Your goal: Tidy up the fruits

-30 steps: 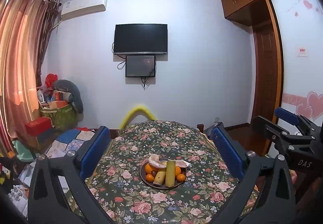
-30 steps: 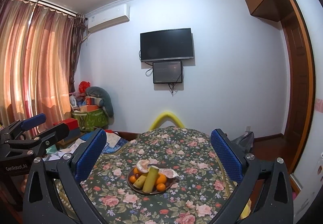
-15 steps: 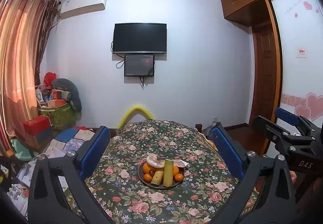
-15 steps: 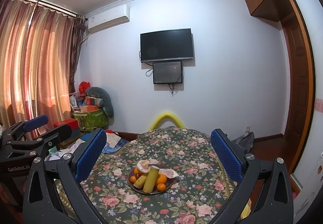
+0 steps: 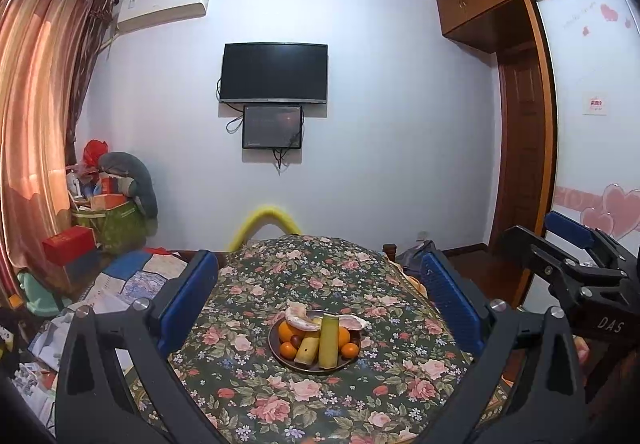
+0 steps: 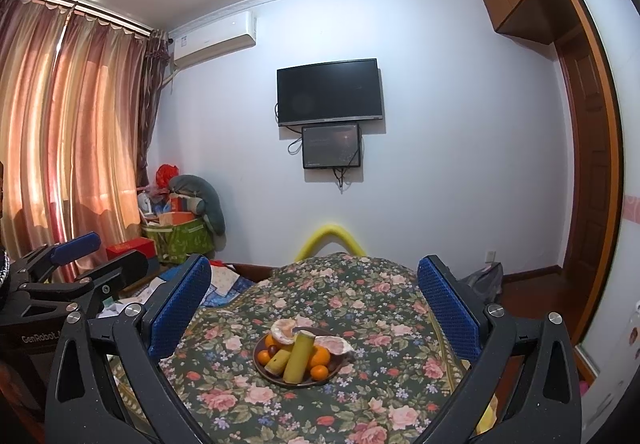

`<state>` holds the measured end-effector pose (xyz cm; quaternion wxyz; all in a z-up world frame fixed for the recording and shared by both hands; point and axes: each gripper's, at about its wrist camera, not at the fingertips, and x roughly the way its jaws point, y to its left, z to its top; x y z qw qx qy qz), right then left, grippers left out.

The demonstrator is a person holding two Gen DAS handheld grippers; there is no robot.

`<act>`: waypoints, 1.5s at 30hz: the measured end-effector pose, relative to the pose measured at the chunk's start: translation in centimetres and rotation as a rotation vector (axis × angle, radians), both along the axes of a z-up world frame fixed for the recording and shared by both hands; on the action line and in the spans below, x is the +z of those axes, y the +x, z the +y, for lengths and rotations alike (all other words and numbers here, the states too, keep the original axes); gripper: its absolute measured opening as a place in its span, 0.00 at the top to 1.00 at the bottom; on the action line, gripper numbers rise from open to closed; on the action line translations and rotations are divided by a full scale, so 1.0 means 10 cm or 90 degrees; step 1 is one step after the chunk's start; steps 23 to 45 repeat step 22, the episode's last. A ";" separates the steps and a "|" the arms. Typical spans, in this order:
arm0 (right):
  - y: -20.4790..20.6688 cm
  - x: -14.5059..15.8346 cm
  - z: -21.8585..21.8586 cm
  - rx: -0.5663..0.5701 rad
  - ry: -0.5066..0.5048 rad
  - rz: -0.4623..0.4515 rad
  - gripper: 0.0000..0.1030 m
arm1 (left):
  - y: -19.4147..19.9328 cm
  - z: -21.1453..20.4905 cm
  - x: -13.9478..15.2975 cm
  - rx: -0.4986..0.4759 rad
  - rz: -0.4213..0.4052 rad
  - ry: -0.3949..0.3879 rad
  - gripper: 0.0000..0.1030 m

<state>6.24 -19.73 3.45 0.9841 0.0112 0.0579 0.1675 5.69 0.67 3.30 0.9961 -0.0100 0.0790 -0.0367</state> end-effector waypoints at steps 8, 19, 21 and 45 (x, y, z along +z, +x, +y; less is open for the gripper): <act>0.00 0.01 0.00 -0.002 -0.002 0.003 0.00 | 0.01 -0.01 -0.02 -0.010 0.008 0.002 0.00; 0.02 0.00 0.01 -0.006 -0.003 0.010 0.00 | 0.01 -0.03 -0.04 -0.019 0.007 0.002 0.00; 0.04 -0.01 0.02 -0.007 -0.006 0.012 0.00 | 0.01 -0.03 -0.04 -0.019 0.007 0.002 0.00; 0.04 -0.01 0.02 -0.008 -0.008 0.013 0.00 | 0.02 -0.03 -0.04 -0.019 0.007 0.003 0.00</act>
